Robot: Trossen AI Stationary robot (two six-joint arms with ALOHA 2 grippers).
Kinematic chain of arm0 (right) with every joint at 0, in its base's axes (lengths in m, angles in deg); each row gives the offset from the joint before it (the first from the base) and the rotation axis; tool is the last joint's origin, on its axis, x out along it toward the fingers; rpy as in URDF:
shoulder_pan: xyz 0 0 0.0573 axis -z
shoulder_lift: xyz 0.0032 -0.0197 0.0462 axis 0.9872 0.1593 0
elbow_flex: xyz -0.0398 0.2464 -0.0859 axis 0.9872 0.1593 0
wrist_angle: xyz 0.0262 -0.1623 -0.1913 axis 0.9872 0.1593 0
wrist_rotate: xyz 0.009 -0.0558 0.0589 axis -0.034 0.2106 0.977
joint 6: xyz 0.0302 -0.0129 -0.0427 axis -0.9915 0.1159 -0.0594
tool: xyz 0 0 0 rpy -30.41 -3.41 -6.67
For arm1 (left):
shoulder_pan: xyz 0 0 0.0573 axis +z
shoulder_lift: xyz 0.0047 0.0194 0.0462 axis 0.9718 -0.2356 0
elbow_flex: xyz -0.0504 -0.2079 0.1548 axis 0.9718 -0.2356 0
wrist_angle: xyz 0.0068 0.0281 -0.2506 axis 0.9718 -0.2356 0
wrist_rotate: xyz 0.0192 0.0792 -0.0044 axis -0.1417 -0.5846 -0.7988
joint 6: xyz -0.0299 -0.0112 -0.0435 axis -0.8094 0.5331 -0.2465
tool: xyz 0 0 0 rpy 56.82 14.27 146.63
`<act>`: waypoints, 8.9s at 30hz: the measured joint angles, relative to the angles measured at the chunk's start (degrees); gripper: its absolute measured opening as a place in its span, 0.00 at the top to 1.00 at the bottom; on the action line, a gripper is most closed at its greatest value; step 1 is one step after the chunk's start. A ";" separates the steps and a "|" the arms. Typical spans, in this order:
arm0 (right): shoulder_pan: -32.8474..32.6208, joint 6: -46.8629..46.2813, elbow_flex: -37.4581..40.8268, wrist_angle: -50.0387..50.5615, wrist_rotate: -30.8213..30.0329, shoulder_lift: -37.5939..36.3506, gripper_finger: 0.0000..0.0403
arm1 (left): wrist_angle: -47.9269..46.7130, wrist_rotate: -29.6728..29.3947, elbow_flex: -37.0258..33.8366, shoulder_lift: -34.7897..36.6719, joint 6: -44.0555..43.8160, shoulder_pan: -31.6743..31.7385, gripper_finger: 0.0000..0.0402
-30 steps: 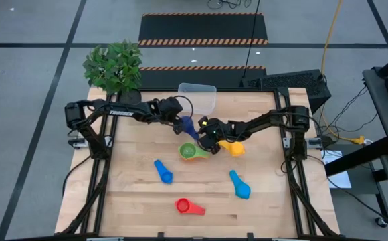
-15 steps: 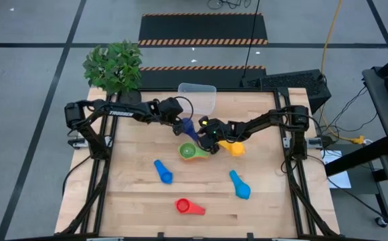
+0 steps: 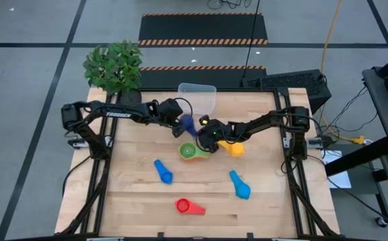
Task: Nest measuring cups in basket
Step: Stack the dark blue measuring cup on top of the green measuring cup
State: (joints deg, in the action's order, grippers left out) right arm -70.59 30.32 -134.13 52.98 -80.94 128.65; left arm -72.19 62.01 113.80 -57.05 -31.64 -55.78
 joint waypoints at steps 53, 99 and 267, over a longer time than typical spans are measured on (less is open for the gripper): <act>-22.04 -56.38 24.26 -26.14 5.94 -55.04 1.00 | 20.27 -23.84 0.22 21.51 3.18 -36.92 0.34; -24.22 -58.72 24.24 -28.73 13.11 -56.70 1.00 | 46.64 -8.04 0.15 13.96 0.50 -36.14 0.34; -43.79 71.48 14.38 -33.03 -45.25 -19.56 0.61 | 39.15 33.81 -27.10 37.93 -8.57 -14.63 0.99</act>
State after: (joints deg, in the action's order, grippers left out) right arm -114.38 101.79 -119.74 19.95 -126.19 109.09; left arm -33.04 95.83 86.70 -19.11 -40.22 -70.42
